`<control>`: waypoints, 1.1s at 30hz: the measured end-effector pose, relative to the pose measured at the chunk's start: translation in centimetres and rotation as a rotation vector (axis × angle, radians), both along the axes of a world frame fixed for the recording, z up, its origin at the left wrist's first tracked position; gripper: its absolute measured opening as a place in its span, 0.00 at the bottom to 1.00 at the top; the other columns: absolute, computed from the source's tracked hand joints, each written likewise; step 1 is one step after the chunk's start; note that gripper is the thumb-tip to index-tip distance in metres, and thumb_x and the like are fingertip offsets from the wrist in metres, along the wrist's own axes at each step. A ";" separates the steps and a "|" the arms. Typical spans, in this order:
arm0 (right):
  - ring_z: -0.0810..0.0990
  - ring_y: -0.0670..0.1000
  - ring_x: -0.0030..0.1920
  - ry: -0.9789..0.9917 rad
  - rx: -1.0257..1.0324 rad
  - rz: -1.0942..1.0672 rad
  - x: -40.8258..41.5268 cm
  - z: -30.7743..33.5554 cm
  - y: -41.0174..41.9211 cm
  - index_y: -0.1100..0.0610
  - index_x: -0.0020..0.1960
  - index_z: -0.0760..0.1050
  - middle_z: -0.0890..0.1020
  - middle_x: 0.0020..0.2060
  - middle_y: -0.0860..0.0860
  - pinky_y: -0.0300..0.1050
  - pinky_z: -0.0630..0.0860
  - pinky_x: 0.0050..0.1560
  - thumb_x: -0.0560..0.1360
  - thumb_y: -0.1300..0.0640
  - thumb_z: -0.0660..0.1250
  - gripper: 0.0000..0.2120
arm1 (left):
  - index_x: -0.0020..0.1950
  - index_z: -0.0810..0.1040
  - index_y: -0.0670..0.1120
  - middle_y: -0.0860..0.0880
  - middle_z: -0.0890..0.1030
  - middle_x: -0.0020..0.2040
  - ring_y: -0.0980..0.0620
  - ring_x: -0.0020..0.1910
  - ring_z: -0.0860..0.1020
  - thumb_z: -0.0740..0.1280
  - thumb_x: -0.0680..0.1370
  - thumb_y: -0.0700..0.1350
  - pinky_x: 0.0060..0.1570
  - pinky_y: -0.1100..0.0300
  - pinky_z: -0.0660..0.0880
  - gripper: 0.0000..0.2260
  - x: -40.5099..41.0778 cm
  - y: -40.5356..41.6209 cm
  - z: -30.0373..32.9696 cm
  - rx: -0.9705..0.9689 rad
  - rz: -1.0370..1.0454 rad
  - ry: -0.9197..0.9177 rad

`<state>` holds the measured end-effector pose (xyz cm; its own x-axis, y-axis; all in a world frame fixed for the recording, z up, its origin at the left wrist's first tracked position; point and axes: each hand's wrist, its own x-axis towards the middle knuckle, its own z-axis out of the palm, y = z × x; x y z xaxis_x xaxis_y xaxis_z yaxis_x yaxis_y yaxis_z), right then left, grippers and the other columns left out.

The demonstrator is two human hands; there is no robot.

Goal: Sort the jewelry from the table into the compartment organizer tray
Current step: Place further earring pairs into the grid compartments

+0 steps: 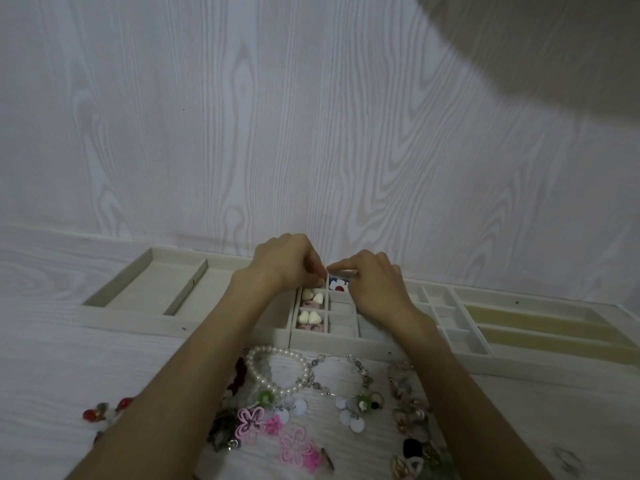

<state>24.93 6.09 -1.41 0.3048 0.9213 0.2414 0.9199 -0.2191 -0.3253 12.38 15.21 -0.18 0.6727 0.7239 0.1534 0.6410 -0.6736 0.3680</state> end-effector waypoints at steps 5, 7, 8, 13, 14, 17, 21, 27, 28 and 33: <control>0.67 0.54 0.63 0.025 -0.002 -0.026 0.3 0.0 0.1 0.46 0.62 0.76 0.76 0.62 0.51 0.47 0.61 0.59 0.76 0.65 0.58 0.21 | 0.46 0.84 0.55 0.54 0.84 0.46 0.57 0.48 0.80 0.74 0.71 0.47 0.46 0.58 0.76 0.05 -0.2 0.4 0.3 -0.056 0.024 -0.040; 0.67 0.53 0.63 0.028 0.005 -0.042 0.3 0.0 0.2 0.46 0.61 0.77 0.77 0.62 0.51 0.47 0.61 0.58 0.76 0.66 0.57 0.22 | 0.47 0.84 0.54 0.54 0.84 0.46 0.57 0.48 0.80 0.74 0.72 0.47 0.42 0.60 0.74 0.06 -0.2 0.2 0.3 -0.029 0.037 -0.030; 0.67 0.53 0.63 0.031 0.012 -0.051 0.3 0.0 0.2 0.46 0.61 0.77 0.77 0.62 0.51 0.47 0.60 0.59 0.76 0.67 0.57 0.22 | 0.48 0.84 0.54 0.54 0.84 0.45 0.57 0.46 0.80 0.74 0.72 0.47 0.41 0.61 0.72 0.06 -0.1 0.1 0.3 -0.013 0.048 -0.037; 0.69 0.53 0.65 0.085 0.080 -0.082 0.7 1.1 0.0 0.46 0.58 0.79 0.77 0.63 0.52 0.48 0.63 0.63 0.76 0.68 0.55 0.23 | 0.47 0.83 0.55 0.57 0.81 0.40 0.58 0.46 0.80 0.74 0.71 0.47 0.44 0.59 0.75 0.06 -0.6 0.6 1.2 -0.006 0.079 -0.088; 0.69 0.53 0.66 0.085 0.091 -0.078 0.8 1.6 -0.1 0.46 0.58 0.79 0.77 0.63 0.52 0.48 0.63 0.64 0.76 0.68 0.55 0.23 | 0.47 0.83 0.55 0.57 0.80 0.40 0.58 0.47 0.80 0.73 0.72 0.47 0.47 0.57 0.76 0.05 -0.9 0.7 1.7 -0.008 0.081 -0.104; 0.69 0.52 0.66 0.103 0.118 -0.043 0.8 3.3 -0.8 0.46 0.58 0.79 0.76 0.63 0.50 0.47 0.65 0.65 0.76 0.70 0.52 0.25 | 0.48 0.83 0.56 0.56 0.81 0.45 0.56 0.50 0.80 0.72 0.73 0.47 0.54 0.54 0.76 0.06 -2.2 0.7 3.5 -0.029 0.083 -0.180; 0.73 0.50 0.61 0.240 0.067 0.055 0.5 5.7 -3.2 0.50 0.58 0.79 0.77 0.61 0.52 0.39 0.68 0.56 0.76 0.70 0.51 0.25 | 0.49 0.82 0.58 0.57 0.81 0.47 0.56 0.50 0.79 0.70 0.74 0.51 0.56 0.52 0.75 0.05 -4.3 -1.1 5.2 -0.024 0.065 -0.246; 0.78 0.48 0.48 0.166 -0.273 0.217 -0.7 6.5 -8.8 0.48 0.56 0.80 0.79 0.56 0.49 0.42 0.74 0.50 0.79 0.64 0.57 0.17 | 0.51 0.83 0.56 0.58 0.83 0.49 0.59 0.49 0.79 0.68 0.76 0.50 0.56 0.52 0.76 0.06 -8.1 -5.6 4.5 -0.090 -0.043 -0.113; 0.79 0.47 0.50 0.150 -0.298 0.255 -1.1 6.2 -10.0 0.48 0.57 0.80 0.80 0.57 0.49 0.42 0.75 0.52 0.79 0.62 0.59 0.15 | 0.50 0.83 0.57 0.59 0.83 0.48 0.60 0.48 0.79 0.68 0.76 0.50 0.55 0.52 0.77 0.05 -8.7 -6.6 4.1 -0.107 -0.068 -0.107; 0.79 0.43 0.48 0.138 -0.271 0.278 -2.5 3.6 -13.9 0.50 0.56 0.81 0.82 0.56 0.47 0.39 0.76 0.51 0.77 0.60 0.63 0.12 | 0.47 0.82 0.61 0.60 0.83 0.46 0.64 0.44 0.80 0.68 0.76 0.46 0.53 0.56 0.78 0.08 -10.9 -10.5 1.3 -0.194 -0.164 -0.087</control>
